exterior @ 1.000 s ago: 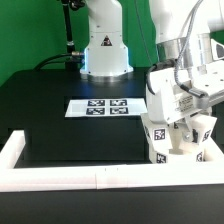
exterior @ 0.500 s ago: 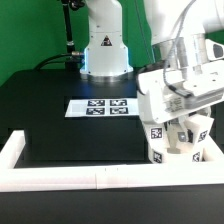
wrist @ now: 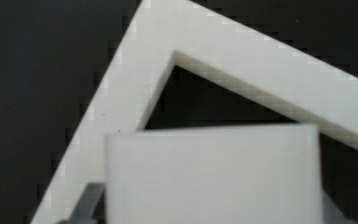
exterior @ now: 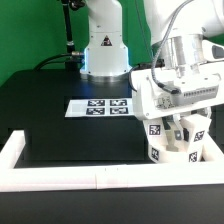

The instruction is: Assemble stool

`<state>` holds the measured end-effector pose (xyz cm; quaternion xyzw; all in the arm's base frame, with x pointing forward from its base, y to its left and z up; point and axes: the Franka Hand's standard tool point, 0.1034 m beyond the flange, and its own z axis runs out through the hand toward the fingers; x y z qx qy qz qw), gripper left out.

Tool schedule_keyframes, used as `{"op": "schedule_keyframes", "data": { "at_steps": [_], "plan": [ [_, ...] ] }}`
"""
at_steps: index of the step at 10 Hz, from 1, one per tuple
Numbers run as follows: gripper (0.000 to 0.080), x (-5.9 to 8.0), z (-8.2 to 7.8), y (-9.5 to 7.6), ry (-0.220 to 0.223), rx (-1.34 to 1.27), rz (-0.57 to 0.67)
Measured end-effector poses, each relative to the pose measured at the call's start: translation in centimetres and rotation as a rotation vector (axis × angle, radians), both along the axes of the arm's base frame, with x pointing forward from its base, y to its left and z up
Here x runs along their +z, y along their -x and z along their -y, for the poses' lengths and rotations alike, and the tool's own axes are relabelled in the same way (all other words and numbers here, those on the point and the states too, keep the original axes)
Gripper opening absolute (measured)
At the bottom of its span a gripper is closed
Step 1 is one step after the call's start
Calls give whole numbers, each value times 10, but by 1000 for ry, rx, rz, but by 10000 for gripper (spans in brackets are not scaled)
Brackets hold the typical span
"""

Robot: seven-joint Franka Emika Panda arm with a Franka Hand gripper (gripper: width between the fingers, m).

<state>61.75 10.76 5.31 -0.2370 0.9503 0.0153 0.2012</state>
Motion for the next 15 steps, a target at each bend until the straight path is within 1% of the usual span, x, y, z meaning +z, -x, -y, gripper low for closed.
{"op": "schedule_keyframes", "data": {
  "at_steps": [1, 2, 3, 4, 5, 6, 7, 8, 10, 15],
  "plan": [
    [330, 0, 0, 0, 3, 7, 1],
    [536, 0, 1, 0, 4, 7, 1],
    [536, 1, 0, -1, 6, 13, 3],
    [626, 13, -6, -4, 0, 22, 21],
    [642, 31, -9, -9, -5, 24, 50],
    [642, 46, -11, -13, -13, 20, 73],
    [648, 60, -14, -17, -18, 21, 97],
    [649, 71, -13, -21, -22, 23, 112],
    [649, 67, -12, -20, -16, 28, 108],
    [649, 67, -12, -20, -16, 28, 108]
  ]
}}
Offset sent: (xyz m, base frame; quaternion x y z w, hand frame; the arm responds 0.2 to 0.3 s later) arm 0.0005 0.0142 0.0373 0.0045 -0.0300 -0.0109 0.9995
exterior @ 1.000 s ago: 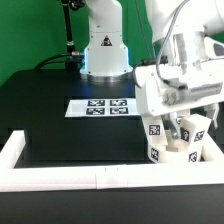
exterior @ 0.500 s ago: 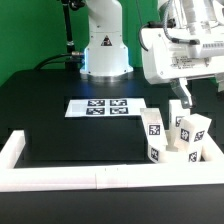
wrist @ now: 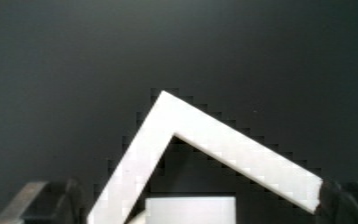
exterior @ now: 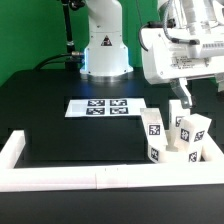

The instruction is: Assemble stool

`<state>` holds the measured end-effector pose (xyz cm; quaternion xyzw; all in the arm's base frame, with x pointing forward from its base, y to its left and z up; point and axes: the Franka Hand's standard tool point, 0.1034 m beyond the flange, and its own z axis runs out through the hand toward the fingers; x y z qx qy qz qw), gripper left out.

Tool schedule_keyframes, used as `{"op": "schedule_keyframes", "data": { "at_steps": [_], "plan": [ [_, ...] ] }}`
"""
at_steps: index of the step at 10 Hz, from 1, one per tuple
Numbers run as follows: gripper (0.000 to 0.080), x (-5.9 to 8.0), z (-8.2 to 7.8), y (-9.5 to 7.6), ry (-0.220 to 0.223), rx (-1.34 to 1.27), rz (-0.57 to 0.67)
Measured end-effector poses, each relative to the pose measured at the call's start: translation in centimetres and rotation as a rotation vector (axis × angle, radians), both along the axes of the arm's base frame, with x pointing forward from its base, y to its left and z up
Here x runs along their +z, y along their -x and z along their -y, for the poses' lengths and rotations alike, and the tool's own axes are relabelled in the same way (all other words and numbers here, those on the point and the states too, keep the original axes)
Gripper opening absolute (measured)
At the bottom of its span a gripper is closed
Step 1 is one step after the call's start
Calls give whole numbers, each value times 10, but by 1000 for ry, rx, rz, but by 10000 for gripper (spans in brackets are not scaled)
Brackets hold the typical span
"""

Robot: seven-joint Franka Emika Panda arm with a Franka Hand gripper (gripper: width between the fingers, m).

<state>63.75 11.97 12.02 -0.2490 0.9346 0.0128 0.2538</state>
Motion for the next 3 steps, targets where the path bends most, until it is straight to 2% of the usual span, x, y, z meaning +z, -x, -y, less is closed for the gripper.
{"op": "schedule_keyframes", "data": {
  "at_steps": [3],
  "plan": [
    [649, 0, 0, 0, 0, 0, 0]
  ]
}}
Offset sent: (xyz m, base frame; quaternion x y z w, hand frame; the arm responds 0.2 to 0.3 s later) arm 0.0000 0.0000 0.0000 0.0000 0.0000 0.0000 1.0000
